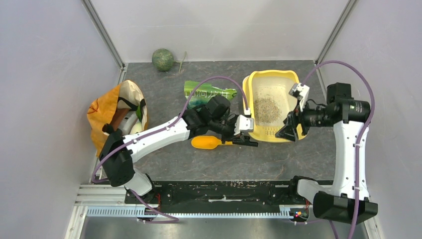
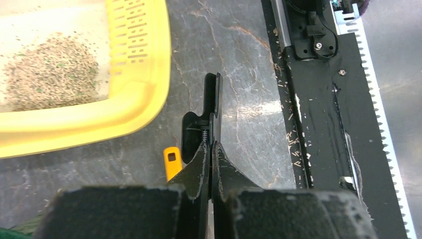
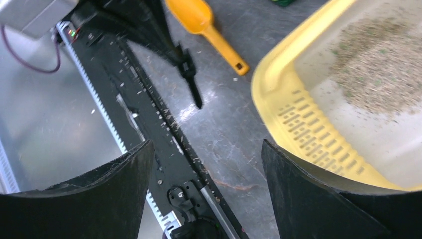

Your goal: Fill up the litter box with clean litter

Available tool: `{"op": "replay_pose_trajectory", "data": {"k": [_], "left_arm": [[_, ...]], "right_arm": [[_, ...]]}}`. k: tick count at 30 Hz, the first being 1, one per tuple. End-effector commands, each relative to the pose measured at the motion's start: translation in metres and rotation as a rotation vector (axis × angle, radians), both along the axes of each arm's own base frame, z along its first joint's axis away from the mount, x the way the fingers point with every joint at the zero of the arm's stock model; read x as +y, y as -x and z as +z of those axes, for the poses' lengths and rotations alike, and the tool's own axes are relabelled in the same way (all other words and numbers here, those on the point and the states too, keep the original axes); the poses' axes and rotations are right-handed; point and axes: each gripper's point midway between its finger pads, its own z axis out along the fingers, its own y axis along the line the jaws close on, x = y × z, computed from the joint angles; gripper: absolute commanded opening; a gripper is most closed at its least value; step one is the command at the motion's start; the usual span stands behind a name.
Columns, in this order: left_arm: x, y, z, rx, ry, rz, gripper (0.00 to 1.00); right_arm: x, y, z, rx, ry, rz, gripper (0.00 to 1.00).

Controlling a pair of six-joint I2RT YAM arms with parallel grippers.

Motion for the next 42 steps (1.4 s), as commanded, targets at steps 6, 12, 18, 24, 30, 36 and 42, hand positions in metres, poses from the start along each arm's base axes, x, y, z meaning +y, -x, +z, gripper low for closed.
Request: {"op": "replay_pose_trajectory", "data": {"k": [6, 12, 18, 24, 30, 36, 42], "left_arm": [[-0.005, -0.019, 0.059, -0.212, 0.083, -0.018, 0.02], [-0.013, -0.021, 0.087, -0.241, 0.144, -0.025, 0.02], [-0.020, -0.019, 0.102, -0.248, 0.183, -0.042, 0.02], [-0.024, -0.020, 0.112, -0.268, 0.198, -0.063, 0.02], [-0.023, -0.009, 0.115, -0.254, 0.206, -0.123, 0.02], [-0.021, -0.005, 0.112, -0.222, 0.192, -0.130, 0.02], [-0.023, -0.008, 0.110, -0.163, 0.187, -0.100, 0.02]], "right_arm": [[0.037, 0.069, -0.014, 0.215, -0.069, 0.188, 0.87], [0.034, 0.051, -0.033, 0.265, -0.027, 0.195, 0.95], [0.039, 0.023, -0.039, 0.215, -0.016, 0.201, 0.93], [0.052, 0.006, -0.044, 0.166, -0.002, 0.248, 0.88], [0.050, -0.016, -0.056, 0.085, 0.059, 0.243, 0.86], [0.058, -0.020, -0.043, 0.027, 0.033, 0.294, 0.71], [0.074, -0.005, -0.039, 0.001, 0.020, 0.378, 0.59]]}}
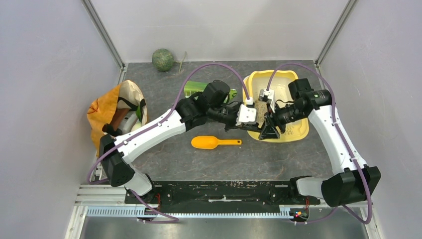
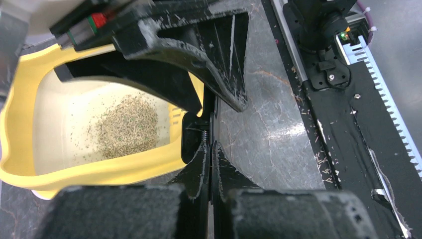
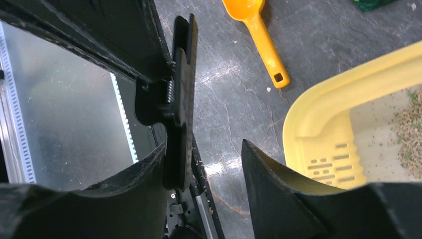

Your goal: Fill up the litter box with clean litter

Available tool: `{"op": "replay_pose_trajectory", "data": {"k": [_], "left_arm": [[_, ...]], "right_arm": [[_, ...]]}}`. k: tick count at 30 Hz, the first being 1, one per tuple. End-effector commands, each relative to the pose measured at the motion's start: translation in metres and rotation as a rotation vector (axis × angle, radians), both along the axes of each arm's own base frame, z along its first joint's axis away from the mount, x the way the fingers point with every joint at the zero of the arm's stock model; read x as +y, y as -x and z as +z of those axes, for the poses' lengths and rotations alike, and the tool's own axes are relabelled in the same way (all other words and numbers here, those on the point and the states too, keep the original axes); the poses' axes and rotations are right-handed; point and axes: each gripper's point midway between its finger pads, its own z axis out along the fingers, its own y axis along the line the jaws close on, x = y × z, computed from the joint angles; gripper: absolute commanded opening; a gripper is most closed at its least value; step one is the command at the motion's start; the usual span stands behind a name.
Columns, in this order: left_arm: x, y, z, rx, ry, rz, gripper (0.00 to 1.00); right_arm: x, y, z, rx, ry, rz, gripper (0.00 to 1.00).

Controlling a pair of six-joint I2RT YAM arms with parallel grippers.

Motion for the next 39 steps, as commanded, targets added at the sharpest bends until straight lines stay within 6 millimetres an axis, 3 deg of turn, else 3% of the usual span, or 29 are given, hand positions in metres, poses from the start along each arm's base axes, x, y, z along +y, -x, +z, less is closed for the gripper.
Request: {"op": "replay_pose_trajectory", "data": {"k": [1, 6, 12, 13, 16, 18, 22, 25, 27, 29, 31, 39], "left_arm": [[-0.006, 0.004, 0.019, 0.033, 0.040, -0.023, 0.02], [-0.007, 0.005, 0.021, 0.058, 0.045, -0.031, 0.02], [-0.002, 0.000, 0.030, 0.155, 0.050, 0.008, 0.03], [0.001, -0.003, 0.035, 0.182, 0.061, 0.024, 0.07], [0.012, -0.017, 0.055, 0.259, 0.125, 0.097, 0.35], [0.025, -0.030, 0.073, 0.308, 0.182, 0.170, 0.47], [0.078, -0.069, 0.107, 0.477, 0.363, 0.358, 0.58], [0.097, -0.067, 0.114, 0.537, 0.405, 0.353, 0.59], [0.099, -0.057, 0.116, 0.576, 0.412, 0.320, 0.59], [0.097, -0.050, 0.123, 0.589, 0.458, 0.274, 0.68], [0.097, -0.055, 0.125, 0.596, 0.494, 0.296, 0.71], [0.084, -0.066, 0.146, 0.670, 0.600, 0.248, 0.72]], "right_arm": [[0.013, 0.002, 0.016, -0.111, -0.035, 0.079, 0.57], [0.022, 0.005, 0.020, -0.123, -0.049, 0.106, 0.39], [0.030, 0.008, 0.042, -0.161, -0.101, 0.106, 0.14], [0.030, 0.008, 0.045, -0.166, -0.107, 0.103, 0.11], [0.032, 0.012, 0.052, -0.167, -0.126, 0.095, 0.02], [0.034, 0.012, 0.060, -0.166, -0.151, 0.081, 0.01], [0.046, 0.000, 0.090, -0.186, -0.247, 0.020, 0.00], [0.058, -0.018, 0.120, -0.180, -0.358, -0.070, 0.00], [0.064, -0.033, 0.138, -0.194, -0.420, -0.118, 0.00], [0.069, -0.046, 0.152, -0.174, -0.476, -0.165, 0.00], [0.074, -0.052, 0.163, -0.138, -0.525, -0.188, 0.00], [0.087, -0.043, 0.171, -0.054, -0.592, -0.192, 0.01]]}}
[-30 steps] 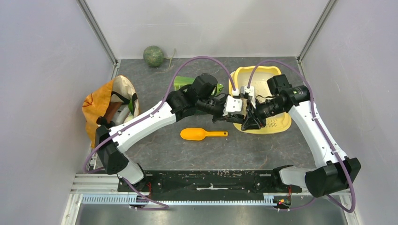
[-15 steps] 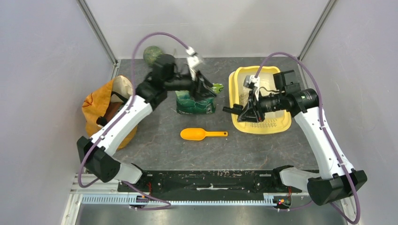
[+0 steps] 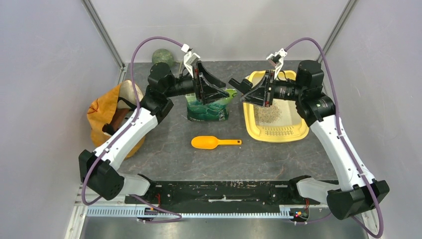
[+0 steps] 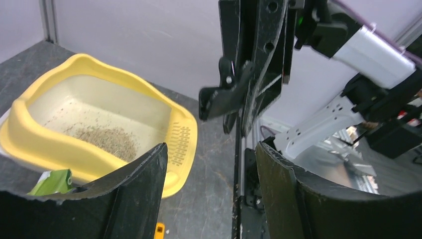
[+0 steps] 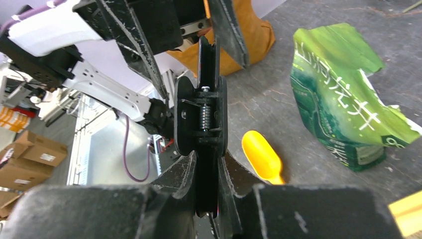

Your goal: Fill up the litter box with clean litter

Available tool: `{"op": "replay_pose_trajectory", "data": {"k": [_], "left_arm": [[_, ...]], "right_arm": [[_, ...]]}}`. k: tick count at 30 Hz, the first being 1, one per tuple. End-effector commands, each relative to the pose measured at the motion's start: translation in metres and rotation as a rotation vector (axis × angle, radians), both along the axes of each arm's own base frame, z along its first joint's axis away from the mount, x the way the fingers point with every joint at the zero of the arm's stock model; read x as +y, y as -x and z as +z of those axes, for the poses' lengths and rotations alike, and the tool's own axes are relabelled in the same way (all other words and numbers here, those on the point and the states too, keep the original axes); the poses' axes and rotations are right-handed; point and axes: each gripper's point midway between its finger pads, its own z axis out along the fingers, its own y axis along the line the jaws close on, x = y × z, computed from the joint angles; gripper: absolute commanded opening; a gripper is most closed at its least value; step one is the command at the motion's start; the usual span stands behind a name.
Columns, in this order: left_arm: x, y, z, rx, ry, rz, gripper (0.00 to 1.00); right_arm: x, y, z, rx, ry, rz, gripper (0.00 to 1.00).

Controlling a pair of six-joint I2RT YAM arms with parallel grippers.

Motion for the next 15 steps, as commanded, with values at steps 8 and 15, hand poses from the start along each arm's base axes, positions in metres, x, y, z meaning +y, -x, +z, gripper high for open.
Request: {"op": "replay_pose_trajectory", "data": {"k": [8, 15], "left_arm": [[-0.014, 0.003, 0.051, 0.043, 0.198, -0.090, 0.68], [-0.017, 0.006, 0.050, 0.066, 0.210, -0.131, 0.40]], "right_arm": [[0.014, 0.022, 0.017, -0.005, -0.048, 0.083, 0.01], [0.014, 0.024, 0.015, -0.015, -0.031, 0.101, 0.01]]}}
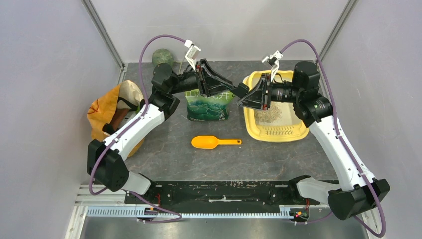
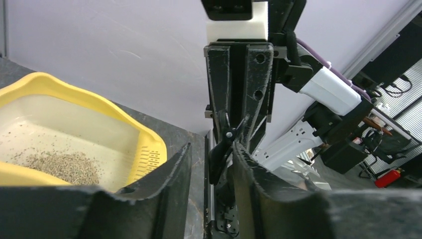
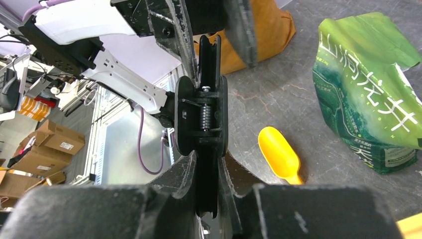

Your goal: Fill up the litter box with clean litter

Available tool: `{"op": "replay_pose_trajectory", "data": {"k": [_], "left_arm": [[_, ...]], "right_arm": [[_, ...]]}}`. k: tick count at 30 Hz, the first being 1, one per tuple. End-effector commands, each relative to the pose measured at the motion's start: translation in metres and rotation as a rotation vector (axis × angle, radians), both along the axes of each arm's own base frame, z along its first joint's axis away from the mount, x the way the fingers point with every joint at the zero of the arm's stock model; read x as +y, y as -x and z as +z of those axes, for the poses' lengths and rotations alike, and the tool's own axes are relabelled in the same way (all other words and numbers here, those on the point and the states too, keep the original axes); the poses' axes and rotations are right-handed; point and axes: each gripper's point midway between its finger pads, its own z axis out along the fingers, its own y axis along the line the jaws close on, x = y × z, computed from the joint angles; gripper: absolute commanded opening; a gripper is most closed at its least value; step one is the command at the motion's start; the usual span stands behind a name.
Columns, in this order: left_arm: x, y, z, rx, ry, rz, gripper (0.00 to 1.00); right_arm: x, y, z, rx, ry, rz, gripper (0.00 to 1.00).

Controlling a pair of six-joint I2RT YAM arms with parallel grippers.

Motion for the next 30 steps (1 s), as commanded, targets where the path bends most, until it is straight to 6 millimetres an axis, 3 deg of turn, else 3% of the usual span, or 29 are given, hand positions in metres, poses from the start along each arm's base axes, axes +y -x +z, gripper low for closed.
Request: {"op": "replay_pose_trajectory", "data": {"k": [1, 3, 5, 7, 10, 19, 23, 30], "left_arm": [[0.000, 0.012, 0.025, -0.037, 0.059, -0.056, 0.34], [0.000, 0.014, 0.024, -0.038, 0.059, -0.076, 0.18], [0.000, 0.017, 0.023, -0.033, 0.055, -0.088, 0.04], [0.001, 0.019, 0.021, -0.033, 0.052, -0.091, 0.02], [0.003, 0.023, 0.017, -0.057, 0.038, -0.101, 0.02], [0.014, 0.051, 0.001, -0.243, -0.034, -0.178, 0.02], [0.017, 0.055, -0.002, -0.350, -0.065, -0.146, 0.02], [0.018, 0.058, -0.005, -0.401, -0.071, -0.135, 0.02]], "right_arm": [[0.000, 0.007, 0.015, -0.068, -0.009, 0.033, 0.02], [0.001, 0.006, 0.017, -0.070, -0.008, 0.034, 0.10], [0.000, 0.005, 0.018, -0.074, 0.004, 0.033, 0.32], [-0.002, 0.006, 0.019, -0.088, 0.030, 0.029, 0.54], [-0.010, 0.009, 0.019, -0.146, 0.093, 0.008, 0.69], [-0.016, 0.021, 0.027, -0.242, 0.144, 0.088, 0.73], [-0.018, 0.023, 0.017, -0.303, 0.161, 0.110, 0.73], [-0.009, 0.026, 0.021, -0.328, 0.133, 0.152, 0.73]]}}
